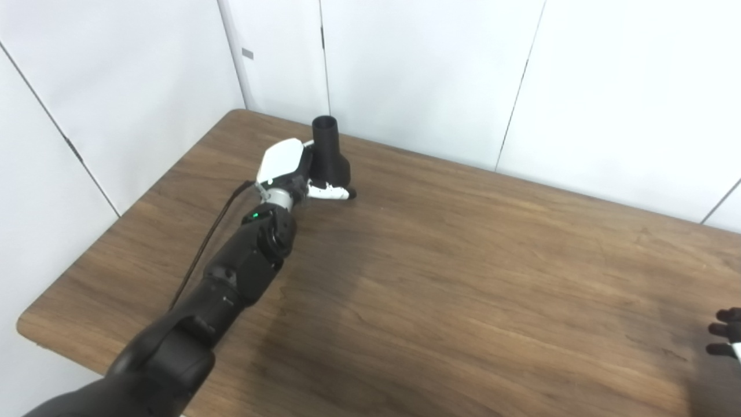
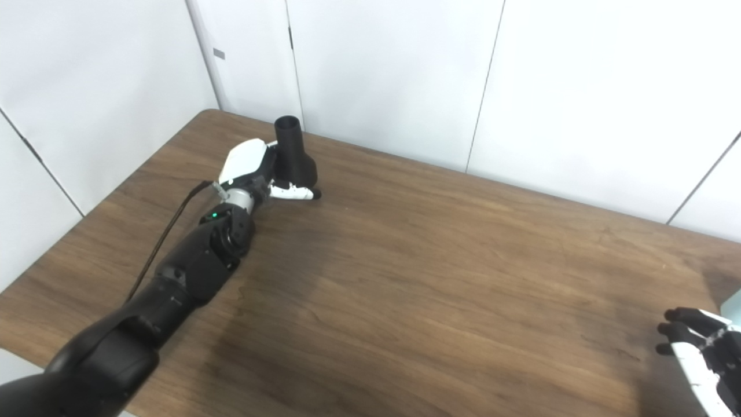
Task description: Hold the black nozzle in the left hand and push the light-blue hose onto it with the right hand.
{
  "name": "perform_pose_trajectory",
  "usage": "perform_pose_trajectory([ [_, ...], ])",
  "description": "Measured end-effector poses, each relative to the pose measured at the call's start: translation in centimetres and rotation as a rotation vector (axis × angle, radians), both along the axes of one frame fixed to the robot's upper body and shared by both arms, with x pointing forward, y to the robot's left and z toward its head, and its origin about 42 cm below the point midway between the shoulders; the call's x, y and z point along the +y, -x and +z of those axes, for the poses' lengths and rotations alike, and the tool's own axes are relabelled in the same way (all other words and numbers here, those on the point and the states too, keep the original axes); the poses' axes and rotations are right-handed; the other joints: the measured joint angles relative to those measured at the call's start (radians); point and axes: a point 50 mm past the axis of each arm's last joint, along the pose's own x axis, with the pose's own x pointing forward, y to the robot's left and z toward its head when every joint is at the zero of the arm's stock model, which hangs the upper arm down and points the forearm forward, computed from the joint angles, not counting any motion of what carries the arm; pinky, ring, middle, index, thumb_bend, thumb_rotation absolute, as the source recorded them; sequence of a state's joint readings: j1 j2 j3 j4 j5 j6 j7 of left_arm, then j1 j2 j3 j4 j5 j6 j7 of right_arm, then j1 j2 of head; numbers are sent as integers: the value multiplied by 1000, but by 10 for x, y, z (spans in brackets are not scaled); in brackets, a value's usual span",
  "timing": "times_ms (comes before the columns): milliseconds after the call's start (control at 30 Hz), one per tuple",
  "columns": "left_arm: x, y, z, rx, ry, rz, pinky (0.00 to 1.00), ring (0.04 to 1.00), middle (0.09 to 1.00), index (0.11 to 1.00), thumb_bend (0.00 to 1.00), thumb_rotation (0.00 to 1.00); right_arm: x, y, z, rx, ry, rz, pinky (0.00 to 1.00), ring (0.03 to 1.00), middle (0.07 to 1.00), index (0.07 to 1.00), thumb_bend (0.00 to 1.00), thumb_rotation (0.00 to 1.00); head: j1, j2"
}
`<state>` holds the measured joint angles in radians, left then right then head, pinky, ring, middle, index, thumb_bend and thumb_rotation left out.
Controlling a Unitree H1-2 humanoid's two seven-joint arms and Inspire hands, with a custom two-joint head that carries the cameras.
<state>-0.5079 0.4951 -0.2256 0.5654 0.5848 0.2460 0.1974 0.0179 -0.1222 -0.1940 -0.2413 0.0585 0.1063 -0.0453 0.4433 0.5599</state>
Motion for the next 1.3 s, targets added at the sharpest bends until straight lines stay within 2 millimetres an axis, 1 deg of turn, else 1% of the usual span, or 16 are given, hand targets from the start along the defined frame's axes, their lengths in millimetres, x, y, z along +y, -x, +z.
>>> perform_pose_trajectory([
  [33, 0, 0, -1, -1, -17, -1, 497, 591, 641, 707, 948, 57, 0, 0, 0, 1, 0, -1, 437, 576, 604, 555, 597, 467, 0, 0],
  [67, -1, -3, 0, 0, -42, -3, 457, 540, 592, 671, 909, 23, 0, 0, 0, 3, 0, -2, 437, 577, 605, 556, 587, 465, 0, 3],
  [133, 0, -6, 1, 5, -84, -4, 423, 499, 555, 632, 877, 4, 1, 0, 0, 6, -2, -3, 439, 579, 606, 558, 577, 464, 0, 5],
  [200, 1, -7, 0, -1, -121, -3, 415, 492, 547, 606, 870, 1, 1, 0, 0, 8, -3, -2, 441, 580, 607, 559, 564, 460, 0, 5],
  [233, 1, -7, 0, -5, -135, -4, 405, 481, 518, 592, 714, 0, 2, 0, 1, 8, -3, -3, 443, 582, 608, 560, 560, 459, 0, 6],
  [267, 0, -7, 0, -12, -156, -8, 390, 465, 483, 550, 600, 0, 2, 1, 1, 8, -3, -4, 446, 584, 609, 561, 551, 458, 0, 6],
  [300, 0, -7, 0, -19, -174, -10, 389, 464, 476, 531, 562, 0, 2, 1, 2, 7, -3, -4, 447, 584, 610, 562, 546, 458, 0, 6],
  [367, 1, -6, -2, -28, -199, -8, 383, 454, 463, 514, 531, 0, 3, 1, 3, 6, -3, -6, 450, 587, 611, 563, 544, 449, 0, 6],
  [467, 0, -4, -7, -47, -246, -23, 329, 395, 434, 506, 523, 0, 4, 2, 5, 8, -8, -8, 456, 592, 615, 565, 526, 433, -2, 11],
  [567, 0, -3, -9, -55, -280, -40, 299, 365, 419, 505, 521, 0, 4, 2, 5, 11, -9, -8, 459, 594, 618, 568, 513, 422, -2, 11],
  [767, 2, -1, -10, -54, -288, -63, 322, 388, 440, 502, 524, 0, 5, 2, 7, 8, -11, -6, 473, 608, 630, 579, 468, 395, -3, 11],
  [867, 1, 1, -10, -58, -289, -69, 292, 360, 419, 505, 522, 0, 6, 2, 7, 14, -13, -6, 469, 606, 628, 578, 453, 378, -5, 11],
  [1067, 3, 7, -14, -84, -277, -67, 264, 323, 400, 510, 518, 0, 9, 3, 11, 9, -17, -5, 471, 610, 631, 579, 427, 363, -11, 12],
  [1200, 3, 13, -20, -121, -252, -68, 269, 321, 396, 512, 517, 0, 9, 4, 12, 16, -18, -4, 471, 609, 632, 582, 403, 347, -17, 12],
  [1267, 2, 18, -23, -144, -237, -73, 235, 283, 452, 490, 524, 0, 11, 4, 13, 15, -18, -2, 477, 615, 635, 586, 392, 343, -18, 11],
  [1300, 2, 20, -25, -159, -229, -80, 190, 239, 463, 486, 525, 0, 12, 4, 14, 14, -18, -1, 480, 618, 637, 586, 378, 339, -20, 11],
])
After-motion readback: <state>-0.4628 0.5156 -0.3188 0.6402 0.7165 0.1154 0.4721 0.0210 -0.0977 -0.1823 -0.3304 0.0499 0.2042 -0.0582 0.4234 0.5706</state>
